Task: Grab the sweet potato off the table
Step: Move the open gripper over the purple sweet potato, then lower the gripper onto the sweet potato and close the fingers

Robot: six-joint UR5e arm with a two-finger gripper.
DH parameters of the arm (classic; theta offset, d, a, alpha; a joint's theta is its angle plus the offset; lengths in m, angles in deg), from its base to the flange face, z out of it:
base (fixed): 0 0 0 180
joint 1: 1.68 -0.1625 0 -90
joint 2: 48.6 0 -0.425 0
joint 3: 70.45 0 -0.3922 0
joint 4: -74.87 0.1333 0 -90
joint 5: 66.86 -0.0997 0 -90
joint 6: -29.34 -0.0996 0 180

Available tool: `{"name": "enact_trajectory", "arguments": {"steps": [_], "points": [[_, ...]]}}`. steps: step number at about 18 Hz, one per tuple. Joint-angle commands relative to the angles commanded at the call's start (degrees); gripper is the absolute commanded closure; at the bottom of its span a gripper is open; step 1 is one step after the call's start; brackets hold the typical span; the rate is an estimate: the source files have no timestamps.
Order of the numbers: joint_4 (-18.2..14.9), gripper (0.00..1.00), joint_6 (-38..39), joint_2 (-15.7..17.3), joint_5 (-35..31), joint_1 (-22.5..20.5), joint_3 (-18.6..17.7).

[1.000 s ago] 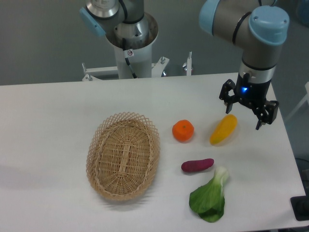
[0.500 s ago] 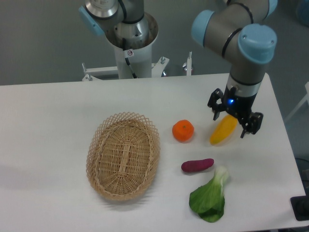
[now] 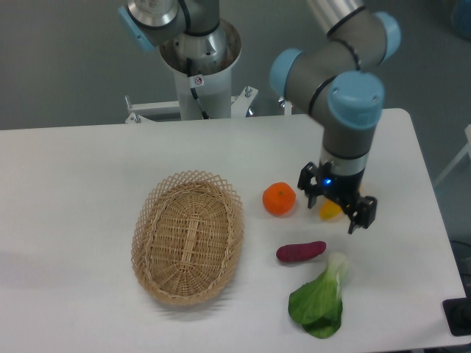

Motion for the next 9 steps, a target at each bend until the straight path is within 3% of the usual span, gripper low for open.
{"name": "enact_trajectory", "arguments": {"steps": [9], "points": [[5.81, 0.00, 0.71, -4.22, -0.98, 3.34, -2.63]]}}
